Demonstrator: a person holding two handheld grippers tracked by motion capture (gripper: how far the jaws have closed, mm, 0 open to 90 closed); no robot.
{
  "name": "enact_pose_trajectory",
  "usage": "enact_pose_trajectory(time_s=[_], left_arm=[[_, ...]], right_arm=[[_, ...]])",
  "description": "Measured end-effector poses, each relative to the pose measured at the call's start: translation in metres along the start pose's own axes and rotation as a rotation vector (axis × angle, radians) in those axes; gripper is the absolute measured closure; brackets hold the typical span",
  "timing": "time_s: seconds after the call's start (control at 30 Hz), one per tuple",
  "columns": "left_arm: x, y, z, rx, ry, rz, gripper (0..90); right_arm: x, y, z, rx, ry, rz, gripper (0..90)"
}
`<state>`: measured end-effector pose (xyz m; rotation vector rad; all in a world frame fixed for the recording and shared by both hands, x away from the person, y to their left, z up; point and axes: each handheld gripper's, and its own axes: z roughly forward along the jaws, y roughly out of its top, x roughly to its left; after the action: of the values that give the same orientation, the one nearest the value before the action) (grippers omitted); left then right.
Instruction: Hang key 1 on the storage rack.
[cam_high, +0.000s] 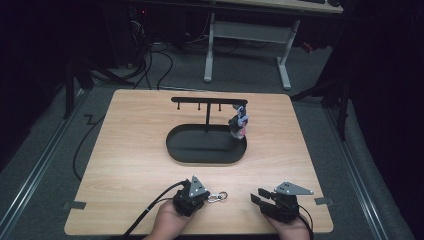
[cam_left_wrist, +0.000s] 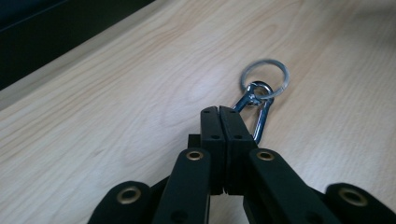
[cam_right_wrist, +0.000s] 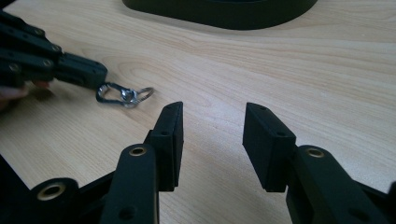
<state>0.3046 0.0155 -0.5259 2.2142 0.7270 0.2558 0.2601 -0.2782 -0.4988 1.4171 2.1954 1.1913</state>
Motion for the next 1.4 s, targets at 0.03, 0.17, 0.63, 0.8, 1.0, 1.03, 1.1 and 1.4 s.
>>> enact_pose_trajectory(time_s=[0.03, 0.17, 0.63, 0.8, 1.0, 1.03, 1.1, 1.4], left_arm=[[-0.004, 0.002, 0.004, 0.007, 0.0, 0.011, 89.3], [-0.016, 0.011, 0.016, 0.0, -0.012, 0.022, 89.2], [-0.055, 0.046, 0.052, -0.002, -0.079, 0.098, 89.2], [-0.052, 0.027, 0.027, -0.017, -0.113, 0.065, 86.6], [-0.067, 0.014, 0.024, -0.009, -0.141, 0.078, 83.8], [-0.067, 0.015, 0.027, -0.02, -0.135, 0.075, 84.2], [-0.068, 0.021, 0.033, -0.019, -0.127, 0.064, 85.2], [-0.044, 0.023, 0.029, -0.061, -0.058, 0.025, 84.7]], right_arm=[[-0.002, 0.0, -0.001, -0.005, 0.008, 0.008, 58.8], [-0.004, 0.001, -0.003, -0.012, 0.013, 0.006, 58.9], [-0.01, 0.0, -0.006, -0.012, 0.011, 0.026, 59.1], [-0.014, -0.001, -0.007, -0.01, 0.009, 0.041, 59.2], [-0.012, -0.001, -0.006, -0.009, 0.012, 0.038, 59.1], [-0.011, -0.001, -0.006, -0.008, 0.01, 0.037, 59.1], [-0.011, -0.001, -0.006, -0.012, 0.01, 0.038, 59.1], [-0.017, -0.002, -0.006, -0.006, 0.005, 0.055, 59.1]])
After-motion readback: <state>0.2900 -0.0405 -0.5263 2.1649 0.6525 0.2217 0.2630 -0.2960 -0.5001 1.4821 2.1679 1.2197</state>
